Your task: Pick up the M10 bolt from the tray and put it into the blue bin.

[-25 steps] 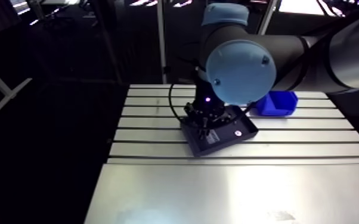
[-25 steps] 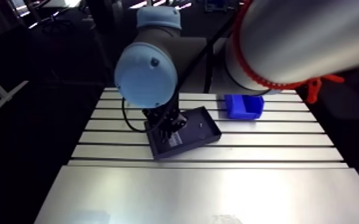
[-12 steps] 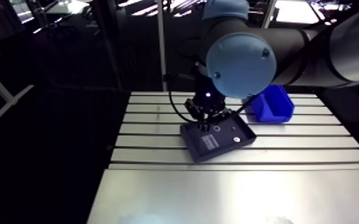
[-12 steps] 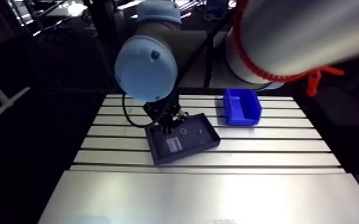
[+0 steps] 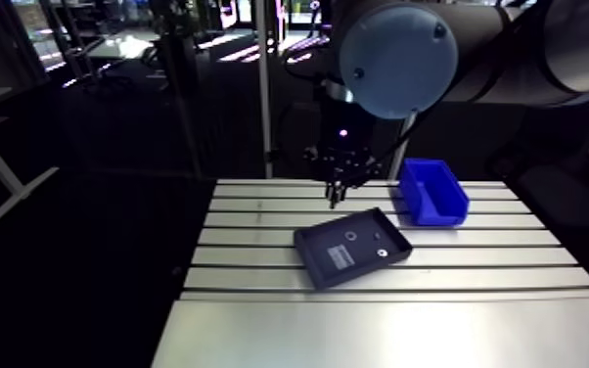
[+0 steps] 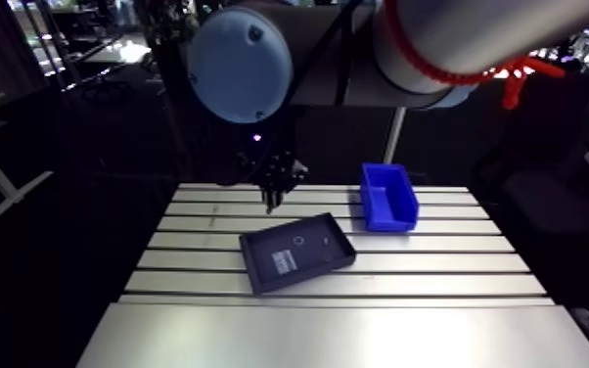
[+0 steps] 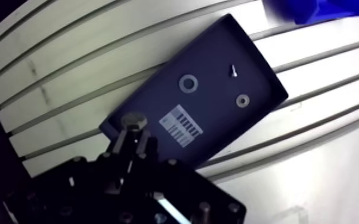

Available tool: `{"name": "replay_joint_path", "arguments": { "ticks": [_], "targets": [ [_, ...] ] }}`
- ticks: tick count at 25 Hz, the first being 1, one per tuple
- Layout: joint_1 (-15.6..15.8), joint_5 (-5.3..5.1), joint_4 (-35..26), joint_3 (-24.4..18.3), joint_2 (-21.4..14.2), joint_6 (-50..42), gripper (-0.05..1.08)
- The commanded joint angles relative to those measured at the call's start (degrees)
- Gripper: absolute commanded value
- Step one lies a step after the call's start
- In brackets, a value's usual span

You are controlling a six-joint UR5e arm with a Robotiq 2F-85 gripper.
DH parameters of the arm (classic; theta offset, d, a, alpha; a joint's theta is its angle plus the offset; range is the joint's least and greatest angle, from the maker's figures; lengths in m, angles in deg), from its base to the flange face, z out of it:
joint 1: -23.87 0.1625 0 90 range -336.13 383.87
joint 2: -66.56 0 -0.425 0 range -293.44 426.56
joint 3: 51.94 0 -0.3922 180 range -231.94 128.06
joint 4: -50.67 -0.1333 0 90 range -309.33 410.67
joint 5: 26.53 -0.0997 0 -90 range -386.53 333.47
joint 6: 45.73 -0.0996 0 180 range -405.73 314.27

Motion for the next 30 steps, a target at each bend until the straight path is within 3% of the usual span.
{"name": "replay_joint_path", "arguments": {
  "ticks": [1,7,12,16,19,30],
  "targets": [
    [-0.28,0.13,-5.88,-4.87,-1.41,0.56,0.99],
    [-0.81,0.13,-13.79,-11.02,-1.67,4.08,0.99],
    [-1.51,-0.13,-15.20,-13.83,-1.67,7.51,0.99],
    [-2.04,-0.22,-19.94,-17.00,-1.67,12.43,0.99],
    [-4.15,-0.40,-20.12,-17.61,-1.67,15.51,0.99],
    [-7.40,-0.75,-20.47,-20.95,-1.14,23.33,0.99]
  ]
}}
